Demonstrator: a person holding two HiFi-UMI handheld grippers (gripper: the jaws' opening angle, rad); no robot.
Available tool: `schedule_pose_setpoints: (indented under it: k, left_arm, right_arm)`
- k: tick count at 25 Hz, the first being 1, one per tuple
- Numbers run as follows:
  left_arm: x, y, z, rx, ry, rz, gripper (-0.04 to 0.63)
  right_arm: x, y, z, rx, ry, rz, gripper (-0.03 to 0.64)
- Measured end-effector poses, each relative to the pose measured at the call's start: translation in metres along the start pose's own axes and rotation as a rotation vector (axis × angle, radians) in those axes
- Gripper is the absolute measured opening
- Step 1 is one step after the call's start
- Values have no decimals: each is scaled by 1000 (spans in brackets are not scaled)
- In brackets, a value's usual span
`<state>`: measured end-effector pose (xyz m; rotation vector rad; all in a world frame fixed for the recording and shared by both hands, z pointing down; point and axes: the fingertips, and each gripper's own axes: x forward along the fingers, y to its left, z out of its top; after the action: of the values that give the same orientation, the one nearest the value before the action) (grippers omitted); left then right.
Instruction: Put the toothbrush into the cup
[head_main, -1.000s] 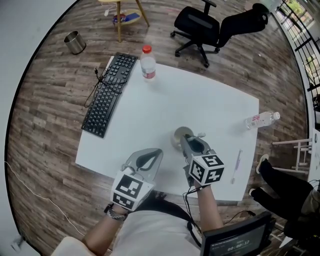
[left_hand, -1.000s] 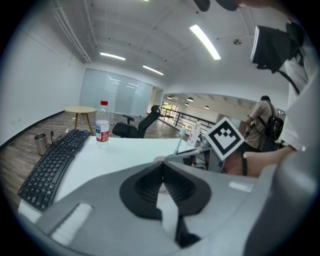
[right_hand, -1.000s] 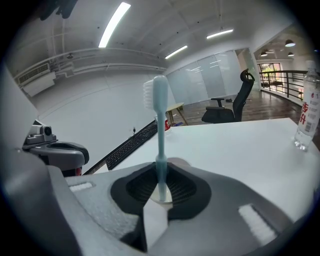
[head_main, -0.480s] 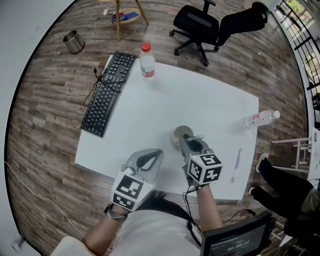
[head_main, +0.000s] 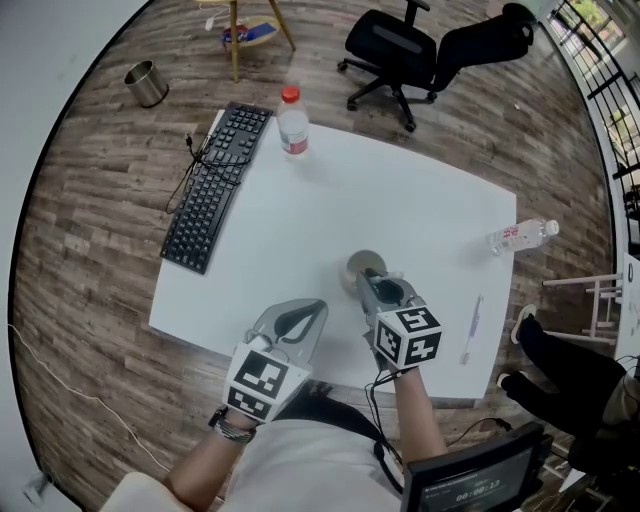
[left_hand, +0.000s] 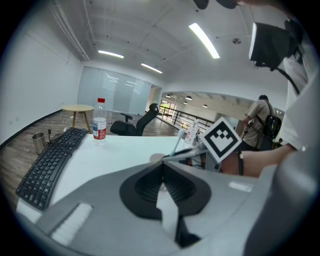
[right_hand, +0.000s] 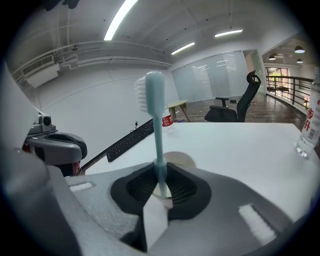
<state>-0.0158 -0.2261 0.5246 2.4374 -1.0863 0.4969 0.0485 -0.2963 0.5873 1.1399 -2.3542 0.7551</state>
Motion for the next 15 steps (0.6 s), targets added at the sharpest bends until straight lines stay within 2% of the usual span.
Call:
schedule_pose_setpoints:
  k: [15]
  left_arm:
    - [0, -1, 1, -4, -2, -4, 8]
  right_arm:
    - [-1, 2, 1, 13, -10, 17, 60]
